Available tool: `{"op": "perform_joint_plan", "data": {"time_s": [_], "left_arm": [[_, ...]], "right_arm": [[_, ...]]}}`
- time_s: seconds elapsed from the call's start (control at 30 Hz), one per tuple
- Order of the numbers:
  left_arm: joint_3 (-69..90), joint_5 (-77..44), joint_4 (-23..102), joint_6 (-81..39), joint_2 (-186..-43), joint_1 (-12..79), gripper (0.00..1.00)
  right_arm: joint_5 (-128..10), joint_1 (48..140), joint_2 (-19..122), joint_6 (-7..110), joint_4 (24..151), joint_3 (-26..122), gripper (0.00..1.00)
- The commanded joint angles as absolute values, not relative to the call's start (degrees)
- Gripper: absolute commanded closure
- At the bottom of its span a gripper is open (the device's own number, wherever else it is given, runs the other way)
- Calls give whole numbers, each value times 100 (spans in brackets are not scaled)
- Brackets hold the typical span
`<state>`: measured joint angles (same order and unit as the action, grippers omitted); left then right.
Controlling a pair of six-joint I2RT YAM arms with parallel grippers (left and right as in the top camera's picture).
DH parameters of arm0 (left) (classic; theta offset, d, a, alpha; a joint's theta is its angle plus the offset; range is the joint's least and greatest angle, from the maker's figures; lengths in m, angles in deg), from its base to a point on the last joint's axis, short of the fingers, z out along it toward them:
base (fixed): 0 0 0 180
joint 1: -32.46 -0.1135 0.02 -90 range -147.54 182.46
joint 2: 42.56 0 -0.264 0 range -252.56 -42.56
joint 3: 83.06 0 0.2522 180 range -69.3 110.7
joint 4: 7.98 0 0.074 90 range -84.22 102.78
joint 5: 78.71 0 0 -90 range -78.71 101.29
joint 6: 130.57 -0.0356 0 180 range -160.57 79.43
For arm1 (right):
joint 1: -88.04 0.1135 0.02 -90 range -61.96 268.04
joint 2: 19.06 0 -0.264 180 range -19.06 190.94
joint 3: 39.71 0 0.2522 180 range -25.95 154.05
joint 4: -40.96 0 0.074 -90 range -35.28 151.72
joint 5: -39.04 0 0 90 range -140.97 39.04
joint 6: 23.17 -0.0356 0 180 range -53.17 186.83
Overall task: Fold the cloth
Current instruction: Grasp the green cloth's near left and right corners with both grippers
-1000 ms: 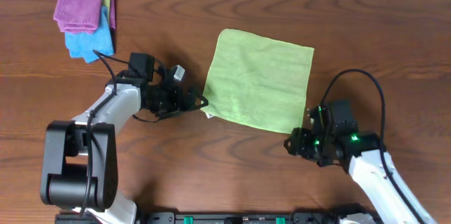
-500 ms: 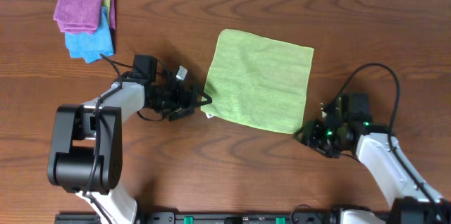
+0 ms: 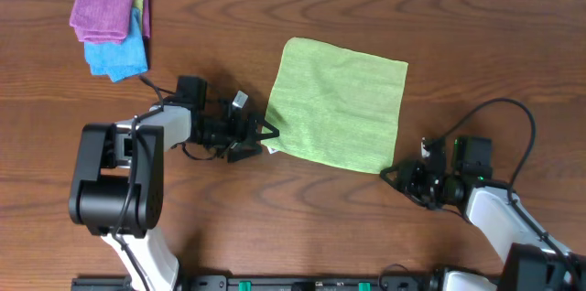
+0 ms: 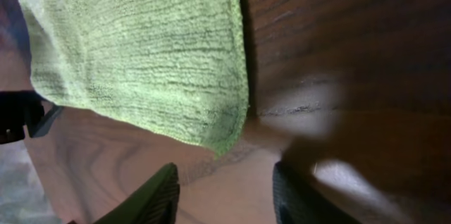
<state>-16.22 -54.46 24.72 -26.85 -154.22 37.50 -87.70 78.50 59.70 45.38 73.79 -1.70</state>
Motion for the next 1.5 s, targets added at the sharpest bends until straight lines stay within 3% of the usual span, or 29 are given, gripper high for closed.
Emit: {"op": "perform_joint_plan", "data": {"time_s": [0.0, 0.17, 0.37, 0.63, 0.77, 0.83, 0.87, 0.93, 1.0, 1.3, 1.47], "left_arm": [[-1654, -5178, 2498, -2657, -15645, 3774, 16], [-1654, -4909, 2498, -2657, -15645, 3774, 23], [-1652, -4559, 2194, -2511, -15647, 3774, 24], [-1652, -4576, 1974, -2200, -15647, 3774, 36], [-1652, -4574, 2048, -2165, -15647, 3774, 50], [-1652, -4574, 2046, -2102, -15647, 3774, 63], [-1652, -4574, 2046, -2102, -15647, 3774, 76], [-1652, -4576, 2048, -2102, -15647, 3774, 80], [-1652, -4633, 2035, -2100, -15647, 3774, 94], [-1602, -5446, 1742, -1866, -15643, 3774, 94], [-1182, -5490, 1757, -2089, -15470, 3815, 94]], "right_arm": [[-8536, 7804, 6219, 4313, 7250, -249, 59], [-8595, 7804, 6962, 4088, 6614, -249, 64], [-8479, 7804, 7010, 4002, 6389, -247, 64], [-8437, 7804, 7010, 4005, 6437, -249, 66], [-8330, 7804, 7010, 3941, 6431, -247, 87], [-8330, 7804, 7010, 3941, 6435, -247, 98], [-8332, 7804, 7010, 3941, 6433, -247, 99], [-8332, 7804, 7010, 3941, 6433, -242, 98], [-8339, 7804, 7008, 3941, 6433, -231, 98], [-8909, 7806, 6890, 3941, 6439, -157, 98], [-8704, 7854, 5996, 3972, 7145, 236, 98]]}}
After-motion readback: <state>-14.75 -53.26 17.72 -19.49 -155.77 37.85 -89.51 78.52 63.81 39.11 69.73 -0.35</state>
